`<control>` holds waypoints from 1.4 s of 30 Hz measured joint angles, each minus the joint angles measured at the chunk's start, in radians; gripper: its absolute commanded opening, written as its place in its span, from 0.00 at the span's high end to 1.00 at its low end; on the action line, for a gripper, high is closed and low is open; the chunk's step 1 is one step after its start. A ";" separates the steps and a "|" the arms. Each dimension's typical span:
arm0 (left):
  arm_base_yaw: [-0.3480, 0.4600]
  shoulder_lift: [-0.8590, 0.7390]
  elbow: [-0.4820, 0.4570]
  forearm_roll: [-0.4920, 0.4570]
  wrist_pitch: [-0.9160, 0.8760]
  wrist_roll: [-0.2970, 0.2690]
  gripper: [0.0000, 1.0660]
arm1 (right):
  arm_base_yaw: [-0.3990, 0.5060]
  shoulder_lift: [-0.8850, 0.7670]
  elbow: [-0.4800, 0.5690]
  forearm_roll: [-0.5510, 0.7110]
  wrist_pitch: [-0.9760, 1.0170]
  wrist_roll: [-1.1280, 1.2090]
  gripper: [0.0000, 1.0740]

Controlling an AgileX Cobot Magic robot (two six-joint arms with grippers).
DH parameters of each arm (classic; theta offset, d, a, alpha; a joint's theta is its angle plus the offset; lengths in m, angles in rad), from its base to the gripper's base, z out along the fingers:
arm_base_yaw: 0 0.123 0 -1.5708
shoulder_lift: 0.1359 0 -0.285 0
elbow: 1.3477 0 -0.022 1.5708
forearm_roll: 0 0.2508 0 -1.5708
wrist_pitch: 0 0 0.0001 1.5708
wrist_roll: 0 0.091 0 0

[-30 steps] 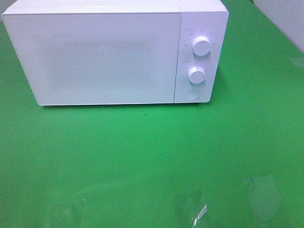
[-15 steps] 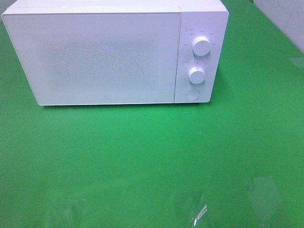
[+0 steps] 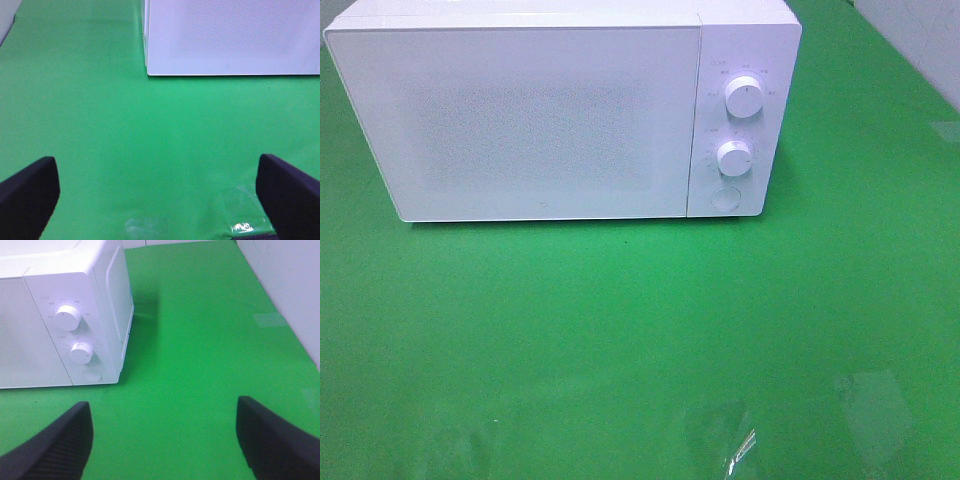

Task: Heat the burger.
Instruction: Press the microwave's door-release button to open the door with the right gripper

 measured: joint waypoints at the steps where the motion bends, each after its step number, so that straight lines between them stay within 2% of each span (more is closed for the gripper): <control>1: 0.000 0.000 0.000 0.000 0.000 0.000 0.06 | 0.000 0.044 0.004 0.001 -0.042 0.000 0.29; 13: 0.000 0.000 0.000 0.000 0.000 0.000 0.06 | 0.000 0.296 0.005 0.001 -0.278 0.000 0.29; 17: 0.000 0.000 0.000 0.000 0.000 0.000 0.06 | 0.000 0.428 0.005 0.001 -0.435 0.011 0.29; 20: 0.000 0.000 0.000 0.000 0.000 0.000 0.06 | 0.000 0.451 0.005 0.001 -0.458 0.011 0.29; 34: 0.000 0.000 0.000 0.000 0.000 0.000 0.06 | 0.000 0.755 0.006 0.001 -0.838 0.012 0.29; 42: 0.000 0.000 0.000 0.000 0.000 0.000 0.06 | 0.009 0.853 0.082 0.012 -1.076 0.011 0.29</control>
